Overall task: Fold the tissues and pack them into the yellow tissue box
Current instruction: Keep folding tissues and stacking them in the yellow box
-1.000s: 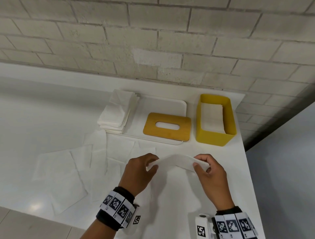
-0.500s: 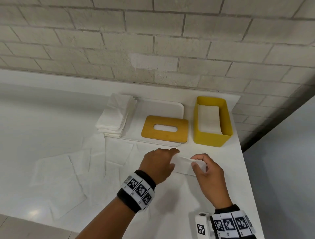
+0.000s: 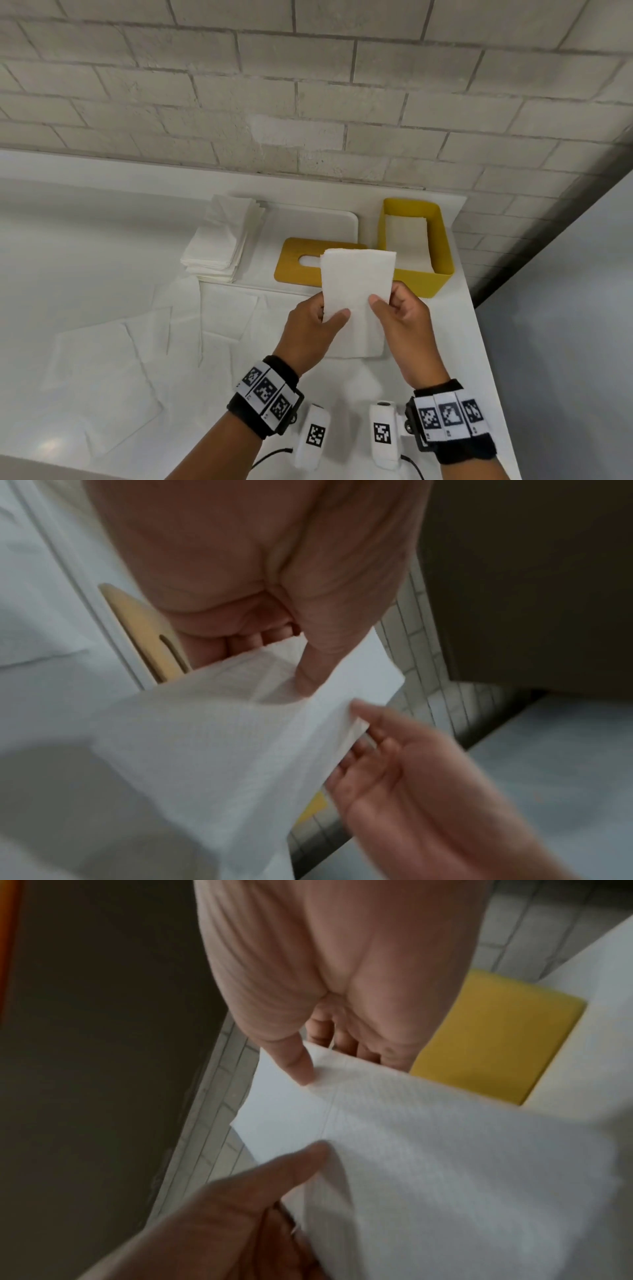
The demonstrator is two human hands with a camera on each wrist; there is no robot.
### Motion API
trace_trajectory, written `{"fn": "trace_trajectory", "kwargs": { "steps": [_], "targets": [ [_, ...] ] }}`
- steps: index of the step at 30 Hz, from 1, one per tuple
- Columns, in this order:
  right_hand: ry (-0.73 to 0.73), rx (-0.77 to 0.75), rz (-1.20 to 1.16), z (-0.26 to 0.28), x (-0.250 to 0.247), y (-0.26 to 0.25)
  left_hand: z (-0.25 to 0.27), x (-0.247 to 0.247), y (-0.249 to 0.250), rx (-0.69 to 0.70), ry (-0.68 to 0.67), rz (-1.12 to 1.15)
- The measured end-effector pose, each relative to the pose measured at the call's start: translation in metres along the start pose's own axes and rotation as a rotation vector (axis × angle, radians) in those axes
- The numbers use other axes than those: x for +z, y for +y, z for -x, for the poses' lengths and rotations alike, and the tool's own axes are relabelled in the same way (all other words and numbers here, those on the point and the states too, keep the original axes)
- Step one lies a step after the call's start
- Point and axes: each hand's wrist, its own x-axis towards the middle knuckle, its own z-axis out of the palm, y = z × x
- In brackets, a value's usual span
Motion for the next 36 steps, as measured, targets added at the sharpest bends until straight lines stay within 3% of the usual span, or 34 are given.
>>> {"fn": "trace_trajectory", "kwargs": {
  "steps": [7, 16, 24, 27, 30, 32, 36],
  "targets": [
    [0.132, -0.162, 0.071, 0.009, 0.019, -0.001, -0.001, 0.007, -0.008, 0.084, 0.180, -0.142],
    [0.135, -0.058, 0.170, 0.016, 0.020, 0.036, 0.000, 0.008, -0.024, 0.026, 0.123, -0.255],
    [0.125, -0.038, 0.142, 0.014, 0.021, 0.035, 0.000, 0.006, -0.017, 0.019, 0.161, -0.180],
    [0.103, 0.005, 0.142, 0.011, 0.013, 0.039, -0.001, -0.001, -0.014, -0.076, 0.184, 0.033],
    [0.120, 0.047, 0.119, 0.012, 0.003, 0.043, -0.003, -0.010, -0.006, -0.265, 0.113, 0.675],
    [0.091, 0.093, -0.027, 0.014, 0.002, 0.039, -0.003, -0.015, -0.003, -0.352, 0.096, 0.974],
    [-0.029, 0.216, -0.332, 0.020, 0.014, 0.026, -0.003, -0.014, -0.002, -0.439, 0.116, 1.139]
  ]
}}
